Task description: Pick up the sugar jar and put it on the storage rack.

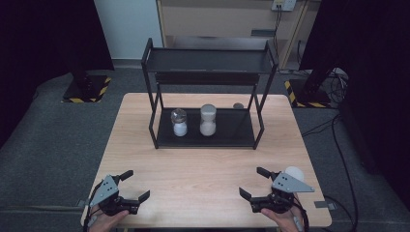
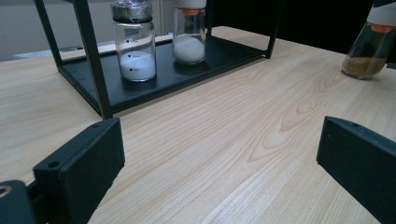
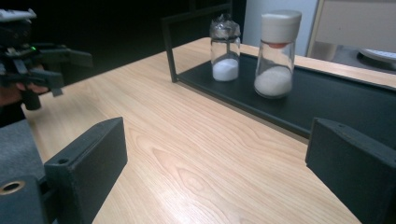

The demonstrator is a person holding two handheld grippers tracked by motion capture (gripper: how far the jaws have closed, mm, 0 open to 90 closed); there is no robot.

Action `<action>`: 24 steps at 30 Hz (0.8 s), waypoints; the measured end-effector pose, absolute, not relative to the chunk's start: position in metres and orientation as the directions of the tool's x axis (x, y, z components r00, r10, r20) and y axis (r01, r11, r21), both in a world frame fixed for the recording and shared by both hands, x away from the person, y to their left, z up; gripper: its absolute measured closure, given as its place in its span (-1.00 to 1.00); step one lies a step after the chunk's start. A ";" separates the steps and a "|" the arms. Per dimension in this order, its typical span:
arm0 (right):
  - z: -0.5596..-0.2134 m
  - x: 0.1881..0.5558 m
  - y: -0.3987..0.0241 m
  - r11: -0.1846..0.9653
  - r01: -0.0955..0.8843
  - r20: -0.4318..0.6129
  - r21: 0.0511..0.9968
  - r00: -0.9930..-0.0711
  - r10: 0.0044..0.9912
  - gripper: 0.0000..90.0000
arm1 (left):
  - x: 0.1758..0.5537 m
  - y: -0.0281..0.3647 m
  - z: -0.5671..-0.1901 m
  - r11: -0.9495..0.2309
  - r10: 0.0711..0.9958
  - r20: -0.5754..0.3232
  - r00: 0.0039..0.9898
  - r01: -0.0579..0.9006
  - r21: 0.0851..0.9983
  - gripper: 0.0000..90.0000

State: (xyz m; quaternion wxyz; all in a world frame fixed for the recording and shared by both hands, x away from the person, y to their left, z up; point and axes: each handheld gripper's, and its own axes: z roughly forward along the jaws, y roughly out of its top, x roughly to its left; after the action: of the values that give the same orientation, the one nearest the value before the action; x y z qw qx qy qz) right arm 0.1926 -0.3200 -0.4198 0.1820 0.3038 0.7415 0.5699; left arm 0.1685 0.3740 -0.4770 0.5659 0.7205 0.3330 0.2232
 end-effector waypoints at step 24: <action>-0.439 0.194 -0.320 0.185 0.213 0.037 0.959 -0.746 0.665 -0.85 | 0.170 0.376 -0.478 -0.131 0.717 -0.062 0.694 0.221 0.966 -1.00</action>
State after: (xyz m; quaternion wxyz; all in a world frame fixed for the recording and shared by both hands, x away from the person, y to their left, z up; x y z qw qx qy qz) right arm 0.1942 -0.3201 -0.4394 0.1995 0.2951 0.7436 0.5659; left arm 0.1699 0.3755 -0.4781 0.5731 0.7201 0.3258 0.2163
